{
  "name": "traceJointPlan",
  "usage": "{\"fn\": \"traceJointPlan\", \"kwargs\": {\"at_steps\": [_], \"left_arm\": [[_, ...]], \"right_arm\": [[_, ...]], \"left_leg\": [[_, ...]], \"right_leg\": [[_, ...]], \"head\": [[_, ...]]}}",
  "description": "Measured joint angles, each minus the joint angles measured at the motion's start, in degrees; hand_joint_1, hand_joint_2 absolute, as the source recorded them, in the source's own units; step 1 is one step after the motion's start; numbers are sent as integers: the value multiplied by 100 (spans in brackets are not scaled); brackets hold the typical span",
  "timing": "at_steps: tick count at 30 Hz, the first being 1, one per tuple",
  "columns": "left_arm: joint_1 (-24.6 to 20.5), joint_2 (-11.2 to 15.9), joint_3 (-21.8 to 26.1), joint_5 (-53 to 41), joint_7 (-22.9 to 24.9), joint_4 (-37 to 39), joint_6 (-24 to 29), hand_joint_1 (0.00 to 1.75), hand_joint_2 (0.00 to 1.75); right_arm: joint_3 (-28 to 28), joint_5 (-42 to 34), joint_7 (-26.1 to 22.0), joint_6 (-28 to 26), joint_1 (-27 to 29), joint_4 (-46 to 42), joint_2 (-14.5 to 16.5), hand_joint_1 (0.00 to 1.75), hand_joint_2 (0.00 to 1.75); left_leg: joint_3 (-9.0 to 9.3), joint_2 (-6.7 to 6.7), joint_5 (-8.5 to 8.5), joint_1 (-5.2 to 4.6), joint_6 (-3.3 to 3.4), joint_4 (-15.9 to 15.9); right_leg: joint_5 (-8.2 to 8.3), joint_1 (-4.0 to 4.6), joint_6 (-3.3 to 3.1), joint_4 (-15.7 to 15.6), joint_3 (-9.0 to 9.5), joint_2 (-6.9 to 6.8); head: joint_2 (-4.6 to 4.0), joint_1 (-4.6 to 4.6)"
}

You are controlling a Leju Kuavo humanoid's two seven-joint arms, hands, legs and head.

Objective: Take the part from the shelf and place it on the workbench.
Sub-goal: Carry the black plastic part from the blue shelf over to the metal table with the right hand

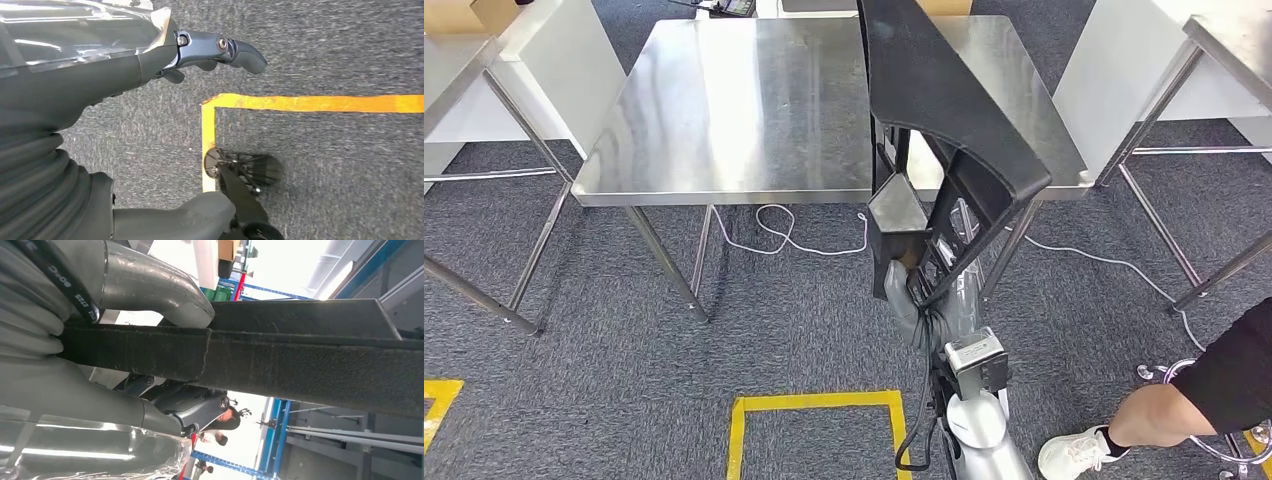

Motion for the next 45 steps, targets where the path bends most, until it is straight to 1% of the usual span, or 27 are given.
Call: {"fn": "traceJointPlan", "kwargs": {"at_steps": [2, 5, 7, 9, 10, 11, 12, 14, 15, 17, 18, 20, 22, 25, 26, 27, 29, 30, 32, 33, 35, 37, 40, 41, 42, 43, 45], "left_arm": [[-2, -2, -3, -7, 1, 0, -7, 0, 175], [0, -4, -6, -10, 2, 0, -11, 0, 175], [-17, -7, -8, -10, 1, 0, -13, 0, 175], [-22, -7, -11, -10, -1, 0, -13, 0, 175], [-18, -7, -15, -10, -2, 0, -14, 0, 175], [-15, -7, -20, -10, -4, 0, -14, 0, 175], [-14, -9, -26, -11, -7, 0, -14, 0, 175], [-15, -22, -39, -12, -12, 0, -11, 0, 175], [-17, -30, -44, -12, -14, 0, -7, 0, 175], [-21, -40, -49, -11, -14, 0, 3, 0, 175], [-22, -42, -51, -10, -14, 1, 7, 0, 175], [-24, -40, -53, -10, -14, 3, 12, 0, 175], [-33, -41, -55, -11, -14, 3, 16, 0, 175], [-32, -46, -55, -2, -8, 2, 47, 0, 175], [-30, -46, -55, 2, -6, 2, 59, 0, 175], [-28, -46, -55, 3, -4, 2, 68, 0, 175], [-27, -46, -56, 5, -6, 2, 72, 0, 175], [-27, -46, -56, 5, -10, 2, 72, 0, 175], [-22, -47, -60, 5, -28, 2, 72, 0, 175], [-18, -50, -64, 5, -38, 2, 72, 0, 175], [-13, -56, -75, 4, -57, 2, 72, 0, 175], [-26, -63, -83, 4, -66, 2, 74, 0, 175], [-31, -66, -87, 5, -68, 2, 80, 0, 175], [-29, -67, -89, 4, -68, 2, 81, 0, 175], [-28, -69, -91, 4, -68, 2, 81, 0, 175], [-29, -73, -92, 4, -69, 2, 81, 0, 175], [-31, -90, -92, 5, -77, 1, 81, 0, 175]], "right_arm": [[-4, 2, 8, 1, -2, -9, 2, 175, 175], [-13, 8, 16, 1, 4, -32, -1, 175, 175], [-20, 12, 26, 6, -6, -53, -5, 175, 175], [-32, 11, 46, 29, 6, -60, -12, 175, 175], [-39, 9, 56, 42, 20, -58, -19, 175, 175], [-45, 8, 61, 52, 30, -58, -26, 175, 175], [-48, 5, 61, 57, 34, -57, -31, 175, 175], [-50, -4, 56, 62, 32, -56, -38, 175, 175], [-52, -11, 52, 67, 27, -52, -40, 175, 175], [-61, -21, 41, 80, 22, -45, -43, 175, 175], [-66, -22, 37, 90, 20, -43, -41, 175, 175], [-74, -24, 32, 104, 13, -42, -30, 175, 175], [-79, -23, 26, 116, -15, -41, -4, 175, 175], [-82, -29, 15, 152, -34, -22, 12, 175, 175], [-83, -32, 13, 161, -34, -9, 12, 175, 175], [-84, -34, 11, 164, -35, 4, 13, 175, 175], [-84, -37, 8, 166, -45, 27, 25, 175, 175], [-84, -37, 6, 167, -56, 40, 34, 175, 175], [-87, -36, -1, 168, -79, 66, 47, 175, 175], [-90, -35, -6, 168, -86, 77, 49, 175, 175], [-92, -27, -14, 168, -89, 91, 45, 175, 175], [-91, -19, -27, 168, -104, 97, 42, 175, 175], [-92, -20, -43, 168, -108, 124, 26, 175, 175], [-92, -20, -46, 168, -103, 136, 17, 175, 175], [-92, -20, -48, 168, -103, 146, 10, 175, 175], [-92, -20, -49, 168, -107, 152, 7, 175, 175], [-92, -20, -54, 168, -128, 156, 4, 175, 175]], "left_leg": [[43, -3, -56, -41, 83, -110], [205, -15, 3, -57, 219, -158], [289, -16, -22, -67, 291, -181], [309, -27, -63, -93, 342, -181], [329, -35, -86, -111, 356, -180], [360, -44, -113, -131, 363, -180], [405, -53, -144, -151, 364, -180], [513, -65, -221, -184, 353, -180], [547, -71, -257, -195, 333, -181], [579, -75, -303, -205, 272, -167], [585, -75, -313, -204, 244, -149], [553, -63, -371, -192, 187, 7], [263, -46, -570, -152, 101, 528], [-467, -22, -931, -70, -3, 1546], [-595, -18, -893, -49, -23, 1600], [-609, -14, -725, -31, -39, 1441], [-389, -7, -168, -2, -62, 695], [-277, 9, -42, 5, -55, 346], [-158, 30, -2, 7, 7, 10], [-135, 34, -33, 3, 60, -10], [-52, 21, 79, -4, 168, -24], [26, 16, 82, -25, 249, -34], [57, -5, 22, -79, 319, -32], [74, -18, -1, -105, 333, -32], [104, -31, -27, -134, 342, -31], [143, -41, -55, -163, 349, -32], [218, -57, -112, -205, 348, -35]], "right_leg": [[-20, 31, 77, 17, 33, -1], [-92, 50, 164, 245, -2, -6], [-321, 43, 141, 780, -306, -11], [-581, 46, 114, 1503, -775, -11], [-623, 48, 127, 1696, -948, -11], [-557, 53, 153, 1675, -1013, -11], [-388, 61, 182, 1425, -961, -11], [72, 98, 180, 606, -689, -18], [169, 125, 130, 315, -592, -23], [208, 161, 10, 123, -527, -29], [207, 139, -35, 96, -483, -26], [277, 55, -70, 25, -370, -28], [271, -1, -87, -17, -261, -34], [213, -17, -100, -22, -214, -25], [183, -25, -88, -22, -187, -19], [149, -37, -69, -22, -146, -14], [68, -54, -11, -19, -43, -8], [23, -45, 26, -6, -1, -2], [-57, 3, 112, 40, 33, 3], [-88, 26, 155, 78, 56, 7], [-161, 43, 213, 217, 66, -1], [-334, 37, 209, 679, -174, -11], [-718, 50, 147, 1712, -854, -14], [-738, 62, 145, 1793, -971, -14], [-641, 81, 156, 1647, -973, -15], [-455, 106, 163, 1313, -877, -15], [-52, 187, 92, 534, -618, -17]], "head": [[1, 1], [1, 6], [1, 12], [0, 21], [0, 22], [-1, 25], [-1, 24], [-1, 19], [-1, 12], [0, -10], [0, -15], [0, -23], [0, -34], [0, -48], [-1, -47], [-1, -48], [-1, -53], [0, -62], [0, -65], [1, -59], [0, -39], [0, -24], [-1, -8], [-1, -6], [-1, -3], [-1, -4], [-1, -20]]}}
